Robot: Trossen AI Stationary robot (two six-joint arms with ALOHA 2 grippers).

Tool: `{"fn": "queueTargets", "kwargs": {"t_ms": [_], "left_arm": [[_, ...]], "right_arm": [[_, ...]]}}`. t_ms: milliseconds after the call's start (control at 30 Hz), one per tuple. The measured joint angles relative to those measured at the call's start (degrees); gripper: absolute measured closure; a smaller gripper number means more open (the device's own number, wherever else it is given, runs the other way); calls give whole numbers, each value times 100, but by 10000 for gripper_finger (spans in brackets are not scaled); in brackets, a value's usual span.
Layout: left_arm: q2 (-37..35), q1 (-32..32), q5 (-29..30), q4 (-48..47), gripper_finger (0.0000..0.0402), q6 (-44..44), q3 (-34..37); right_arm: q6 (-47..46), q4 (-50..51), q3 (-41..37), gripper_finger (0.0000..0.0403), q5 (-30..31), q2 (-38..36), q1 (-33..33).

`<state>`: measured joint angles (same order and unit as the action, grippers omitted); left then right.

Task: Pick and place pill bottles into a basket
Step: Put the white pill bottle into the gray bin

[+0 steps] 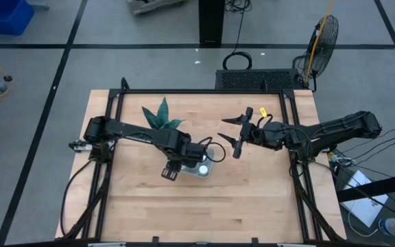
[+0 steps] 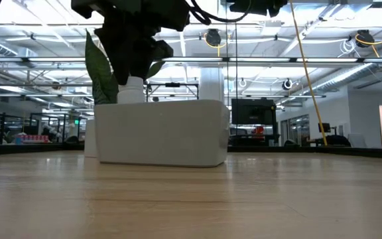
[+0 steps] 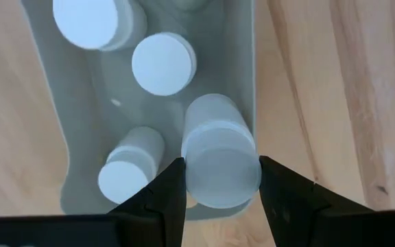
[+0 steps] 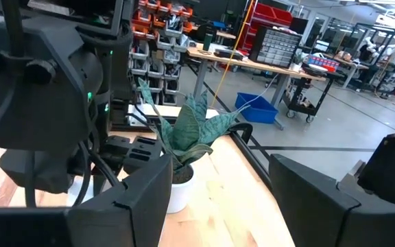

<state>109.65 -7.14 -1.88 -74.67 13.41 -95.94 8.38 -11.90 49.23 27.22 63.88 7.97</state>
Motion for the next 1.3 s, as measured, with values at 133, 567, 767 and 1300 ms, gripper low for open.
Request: {"fn": "queueTargets", "kwargs": {"t_ms": [133,567,767,1300], "left_arm": [[2,0,-44,-1,243,-2,0],[0,0,-347,466,243,-107,1094],[-33,-7,-406,707,243,-75,1240],[-8,-164,-75,781,210,-96,1156]], "right_arm": [[0,-2,0,167,0,0,0],[14,-26,0,167,0,0,0],[22,-32,0,167,0,0,-9],[42,-50,0,167,20,0,-11]]}}
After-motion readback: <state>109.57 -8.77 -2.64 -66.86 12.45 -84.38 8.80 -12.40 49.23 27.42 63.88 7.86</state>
